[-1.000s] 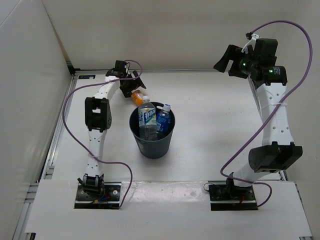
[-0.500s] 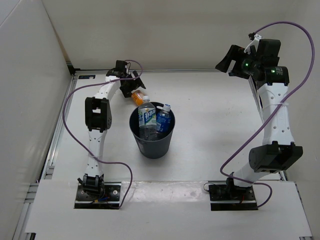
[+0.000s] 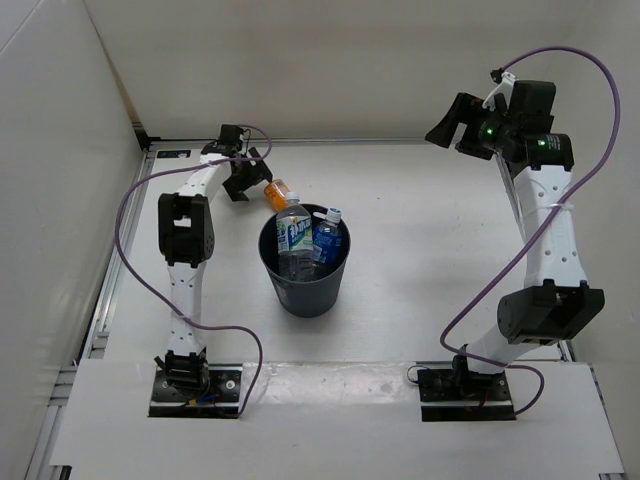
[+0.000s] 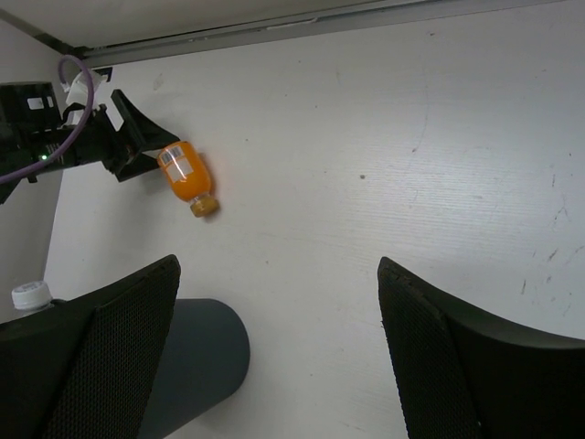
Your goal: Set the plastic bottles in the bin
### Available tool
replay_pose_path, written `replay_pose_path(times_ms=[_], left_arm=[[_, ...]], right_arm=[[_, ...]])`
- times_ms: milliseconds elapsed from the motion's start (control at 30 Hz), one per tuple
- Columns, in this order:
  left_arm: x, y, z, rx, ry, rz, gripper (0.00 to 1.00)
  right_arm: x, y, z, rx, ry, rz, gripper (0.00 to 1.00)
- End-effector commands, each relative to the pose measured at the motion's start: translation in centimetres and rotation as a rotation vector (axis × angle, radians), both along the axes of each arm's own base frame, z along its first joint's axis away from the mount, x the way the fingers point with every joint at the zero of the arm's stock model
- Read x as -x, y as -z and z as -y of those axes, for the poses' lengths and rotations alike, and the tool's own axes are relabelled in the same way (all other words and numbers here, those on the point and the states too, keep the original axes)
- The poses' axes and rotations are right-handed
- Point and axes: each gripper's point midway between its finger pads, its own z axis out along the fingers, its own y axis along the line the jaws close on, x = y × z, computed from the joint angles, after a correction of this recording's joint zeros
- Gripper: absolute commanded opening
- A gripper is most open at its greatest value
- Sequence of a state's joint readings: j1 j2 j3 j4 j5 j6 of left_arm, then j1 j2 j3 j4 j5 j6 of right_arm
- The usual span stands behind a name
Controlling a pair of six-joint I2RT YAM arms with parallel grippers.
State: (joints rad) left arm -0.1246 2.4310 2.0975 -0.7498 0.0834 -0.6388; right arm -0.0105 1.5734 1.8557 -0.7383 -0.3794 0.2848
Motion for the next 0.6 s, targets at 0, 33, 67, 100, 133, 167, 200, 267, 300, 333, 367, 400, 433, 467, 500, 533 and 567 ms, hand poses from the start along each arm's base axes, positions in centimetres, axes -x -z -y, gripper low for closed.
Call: replay_pose_path(times_ms=[0, 33, 67, 100, 133, 167, 200, 267, 300, 333, 367, 400, 433, 467, 500, 533, 567], left_arm=[[-0.7, -5.1, 0.1, 0.007, -0.02, 0.109, 0.99], [-0.8, -5.1, 0.1, 0.009, -0.022, 0.109, 0.99], [-0.8, -5.6, 0.1, 0.012, -0.023, 0.118, 0.99], [-1.1, -5.7, 0.1, 0.013, -0.023, 0.127, 0.99], [-1.2, -5.9, 0.2, 0.017, -0.03, 0.133, 0.99], [-1.2, -6.2, 0.3, 0.018, -0.03, 0.144, 0.99], [-1.7, -6.9, 0.2, 0.02, -0.036, 0.171, 0.99], [-2.2, -7.8, 0.1, 0.016, -0.042, 0.198, 0.99], [-2.2, -7.8, 0.0, 0.009, -0.047, 0.198, 0.99], [-2.5, -8.4, -0.1, 0.005, -0.05, 0.214, 0.99], [-2.9, -8.8, -0.2, 0.006, -0.053, 0.228, 0.99], [-3.0, -8.8, -0.2, 0.001, -0.053, 0.227, 0.99], [-3.2, -9.3, -0.1, 0.006, -0.053, 0.243, 0.99], [-3.4, -9.9, -0.2, 0.009, -0.058, 0.258, 0.99], [-3.5, -10.0, 0.0, 0.013, -0.055, 0.262, 0.99], [-3.7, -10.7, 0.2, 0.017, -0.052, 0.288, 0.99], [-3.9, -11.0, 0.2, 0.018, -0.052, 0.296, 0.99]], right_arm=[[-0.3, -0.6, -0.8, -0.017, -0.029, 0.031, 0.9], [-0.2, -0.6, -0.8, -0.018, -0.03, 0.032, 0.9], [-0.1, -0.5, -0.8, -0.02, -0.031, 0.029, 0.9], [-0.1, -0.4, -0.8, -0.017, -0.03, 0.027, 0.9], [0.0, -0.3, -0.8, -0.018, -0.034, 0.027, 0.9], [0.1, -0.4, -0.9, -0.018, -0.037, 0.029, 0.9], [0.2, -0.2, -0.8, -0.016, -0.036, 0.028, 0.9], [0.4, -0.2, -0.9, -0.021, -0.037, 0.026, 0.9], [0.4, -0.2, -0.9, -0.019, -0.038, 0.026, 0.9], [0.3, -0.2, -0.9, -0.02, -0.038, 0.027, 0.9], [0.3, -0.1, -0.9, -0.021, -0.037, 0.024, 0.9], [0.2, -0.2, -0.9, -0.018, -0.041, 0.029, 0.9], [0.2, -0.2, -1.0, -0.022, -0.043, 0.028, 0.9], [0.2, -0.1, -1.0, -0.024, -0.042, 0.026, 0.9], [0.2, -0.1, -1.0, -0.022, -0.043, 0.028, 0.9], [0.1, -0.1, -1.0, -0.023, -0.041, 0.026, 0.9], [0.1, -0.1, -1.0, -0.023, -0.041, 0.026, 0.9]])
